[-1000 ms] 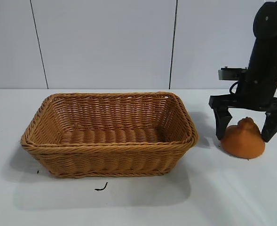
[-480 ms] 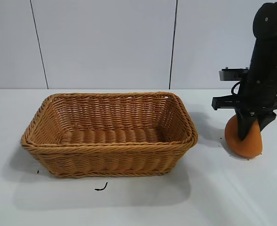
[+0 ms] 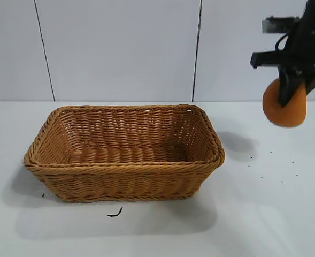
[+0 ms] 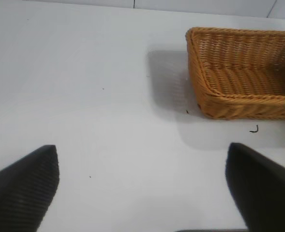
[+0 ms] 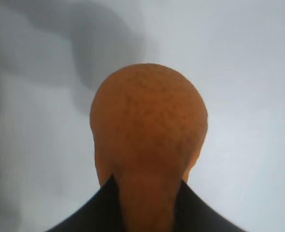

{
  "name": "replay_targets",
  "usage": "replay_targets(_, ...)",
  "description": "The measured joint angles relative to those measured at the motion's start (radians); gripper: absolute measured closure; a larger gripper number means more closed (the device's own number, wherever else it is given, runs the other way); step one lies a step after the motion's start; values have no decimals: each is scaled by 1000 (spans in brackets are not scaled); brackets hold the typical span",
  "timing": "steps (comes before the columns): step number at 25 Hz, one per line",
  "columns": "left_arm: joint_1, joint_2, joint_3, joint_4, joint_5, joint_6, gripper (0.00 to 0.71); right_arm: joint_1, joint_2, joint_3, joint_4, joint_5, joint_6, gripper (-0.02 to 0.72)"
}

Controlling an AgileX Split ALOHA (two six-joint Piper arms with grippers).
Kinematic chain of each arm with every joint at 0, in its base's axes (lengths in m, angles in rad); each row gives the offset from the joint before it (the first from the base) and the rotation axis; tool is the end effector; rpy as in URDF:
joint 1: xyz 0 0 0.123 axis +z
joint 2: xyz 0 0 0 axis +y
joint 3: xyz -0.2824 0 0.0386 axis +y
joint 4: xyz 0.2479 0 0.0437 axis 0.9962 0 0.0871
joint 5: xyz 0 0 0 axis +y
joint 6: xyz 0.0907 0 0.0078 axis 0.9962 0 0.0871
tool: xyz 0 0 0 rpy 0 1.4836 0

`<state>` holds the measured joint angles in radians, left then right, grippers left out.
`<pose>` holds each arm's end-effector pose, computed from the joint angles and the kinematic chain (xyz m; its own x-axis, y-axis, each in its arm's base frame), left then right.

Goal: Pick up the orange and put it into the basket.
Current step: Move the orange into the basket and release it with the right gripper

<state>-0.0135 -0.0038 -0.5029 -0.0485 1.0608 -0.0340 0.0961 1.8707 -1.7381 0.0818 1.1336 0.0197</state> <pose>-0.0059 -0.0038 0.2780 -0.4518 -0.0515 -0.8906 0.0253 0.9972 -0.0705 0.4039 0.0457 0.3080 -0.9248 -0.0347 -0.3787 -0.0737 0.9933 0.0891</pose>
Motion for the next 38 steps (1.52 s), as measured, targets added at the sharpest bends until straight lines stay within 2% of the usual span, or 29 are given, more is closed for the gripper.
replay_targets(2, 0, 0, 0, 0, 0, 0, 37, 3, 0, -22, 50, 11, -20, 593)
replay_targets(4, 0, 0, 0, 0, 0, 0, 37, 22, 0, -29, 74, 11, -27, 593)
replay_targets(6, 0, 0, 0, 0, 0, 0, 37, 39, 0, -29, 75, 11, -30, 593)
replay_targets(10, 0, 0, 0, 0, 0, 0, 37, 161, 0, -29, 81, 3, -36, 593)
replay_targets(17, 0, 0, 0, 0, 0, 0, 37, 356, 1, -29, 81, -68, -38, 594)
replay_targets(21, 0, 0, 0, 0, 0, 0, 37, 444, 23, -29, 85, -134, -39, 594)
replay_targets(29, 0, 0, 0, 0, 0, 0, 37, 499, 194, -29, 81, -199, -34, 594)
replay_targets(38, 0, 0, 0, 0, 0, 0, 37, 499, 367, -29, 82, -222, -20, 594)
